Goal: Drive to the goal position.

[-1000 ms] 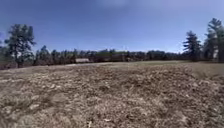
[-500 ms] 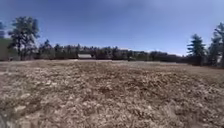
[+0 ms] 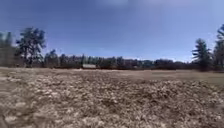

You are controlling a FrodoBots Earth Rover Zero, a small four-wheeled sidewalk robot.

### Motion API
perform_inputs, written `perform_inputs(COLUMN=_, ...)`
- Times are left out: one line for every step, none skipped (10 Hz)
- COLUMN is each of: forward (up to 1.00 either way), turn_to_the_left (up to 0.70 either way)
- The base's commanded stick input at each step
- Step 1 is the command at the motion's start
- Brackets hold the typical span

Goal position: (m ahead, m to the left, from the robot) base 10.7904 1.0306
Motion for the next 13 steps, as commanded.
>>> perform_inputs(forward=0.7, turn_to_the_left=0.0)
perform_inputs(forward=0.7, turn_to_the_left=0.0)
perform_inputs(forward=0.7, turn_to_the_left=0.0)
perform_inputs(forward=0.7, turn_to_the_left=0.0)
perform_inputs(forward=0.7, turn_to_the_left=0.0)
perform_inputs(forward=0.7, turn_to_the_left=0.0)
perform_inputs(forward=0.7, turn_to_the_left=0.0)
perform_inputs(forward=0.7, turn_to_the_left=0.0)
perform_inputs(forward=0.7, turn_to_the_left=0.0)
perform_inputs(forward=0.7, turn_to_the_left=0.0)
perform_inputs(forward=0.7, turn_to_the_left=0.0)
perform_inputs(forward=0.7, turn_to_the_left=0.0)
perform_inputs(forward=0.7, turn_to_the_left=0.0)
